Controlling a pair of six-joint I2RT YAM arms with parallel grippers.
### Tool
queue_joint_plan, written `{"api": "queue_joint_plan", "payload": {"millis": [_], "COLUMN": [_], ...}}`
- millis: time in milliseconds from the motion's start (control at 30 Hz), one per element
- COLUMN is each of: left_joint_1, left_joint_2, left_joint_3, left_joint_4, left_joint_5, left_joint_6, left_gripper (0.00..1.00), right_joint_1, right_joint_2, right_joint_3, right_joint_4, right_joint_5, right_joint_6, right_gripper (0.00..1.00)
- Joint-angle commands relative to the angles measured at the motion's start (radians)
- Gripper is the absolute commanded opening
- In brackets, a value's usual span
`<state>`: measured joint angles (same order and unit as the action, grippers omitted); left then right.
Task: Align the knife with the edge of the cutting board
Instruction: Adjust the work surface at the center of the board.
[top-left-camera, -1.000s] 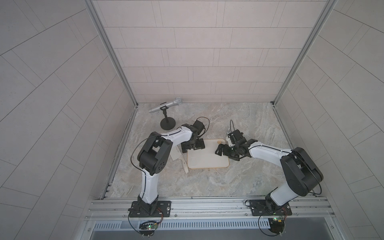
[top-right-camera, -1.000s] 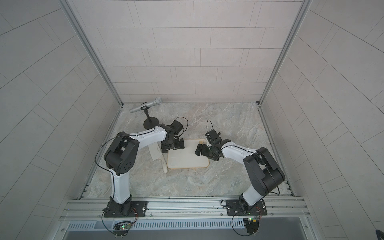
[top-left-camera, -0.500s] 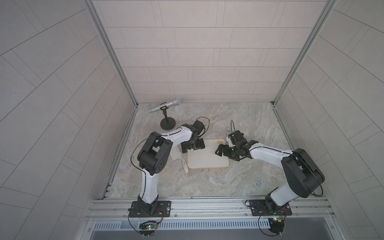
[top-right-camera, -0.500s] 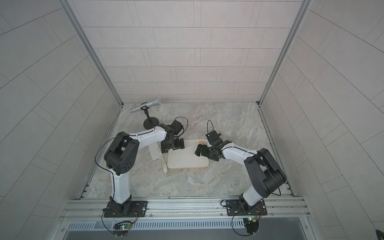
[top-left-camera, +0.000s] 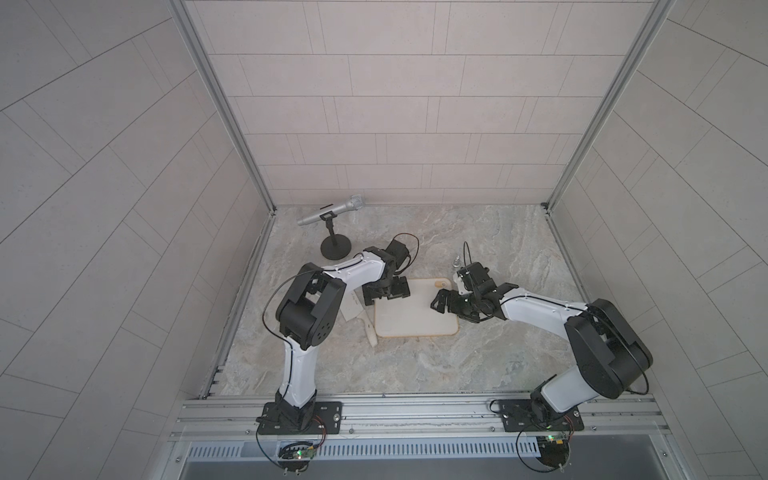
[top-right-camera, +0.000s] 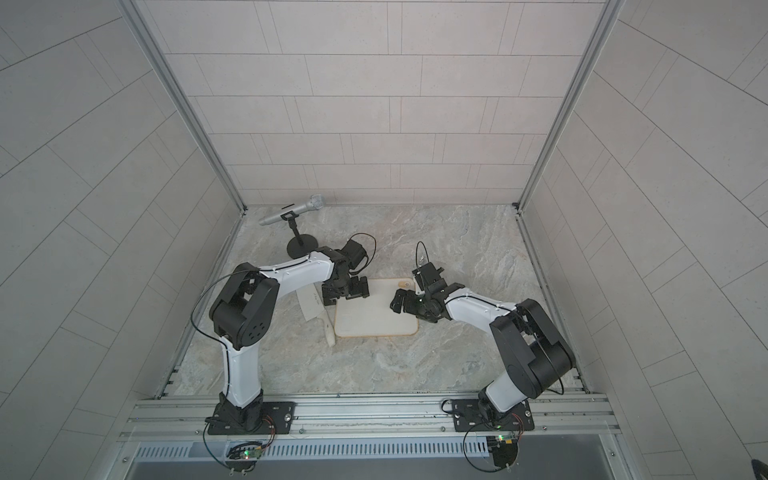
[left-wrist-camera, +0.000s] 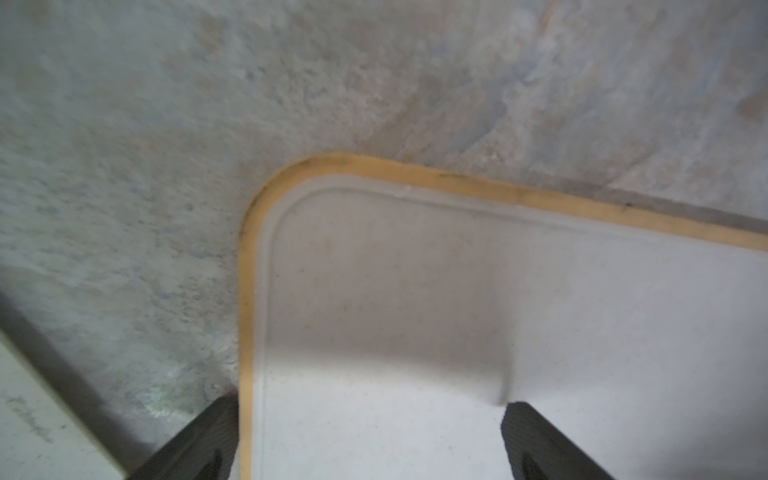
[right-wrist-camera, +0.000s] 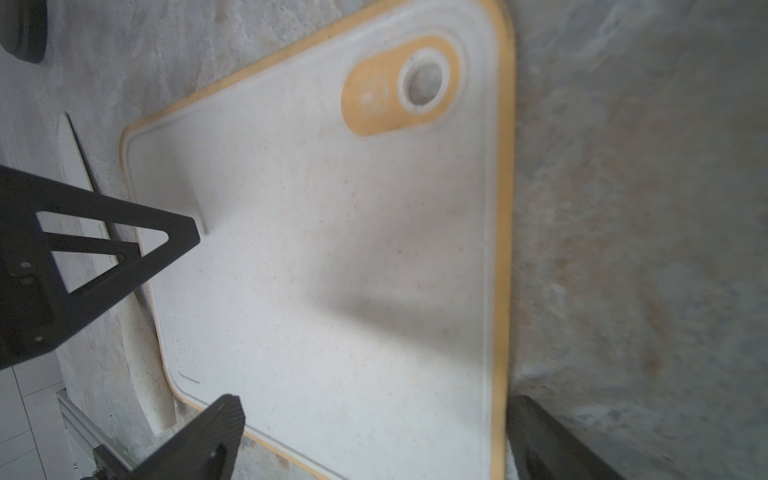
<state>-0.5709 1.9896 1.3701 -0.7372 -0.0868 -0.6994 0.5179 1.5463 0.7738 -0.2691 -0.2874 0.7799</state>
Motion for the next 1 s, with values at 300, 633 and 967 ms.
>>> {"api": "queue_joint_plan", "payload": {"millis": [300, 633, 967], "left_joint_1": [-0.014, -0.009, -0.004], "left_joint_2": [-0.003, -0.084, -0.153], "left_joint_3": [0.040, 0.060, 0.072], "left_joint_4": [0.042, 0.007, -0.024], "left_joint_5": [0.077, 0.053, 0.057], "left_joint_6": [-0.009, -0.020, -0.004], "left_gripper": [1.00, 1.00, 1.00], "right_joint_1": [0.024, 0.012, -0.024], "right_joint_2": [0.016, -0.050, -0.033], "right_joint_3": [-0.055, -0.008, 0.046], "right_joint_4": [-0.089, -0.185, -0.217], "right_joint_5": [0.003, 0.046, 0.024], "right_joint_6": [0.018, -0.019, -0.079], "right_gripper": [1.00, 1.00, 1.00]}}
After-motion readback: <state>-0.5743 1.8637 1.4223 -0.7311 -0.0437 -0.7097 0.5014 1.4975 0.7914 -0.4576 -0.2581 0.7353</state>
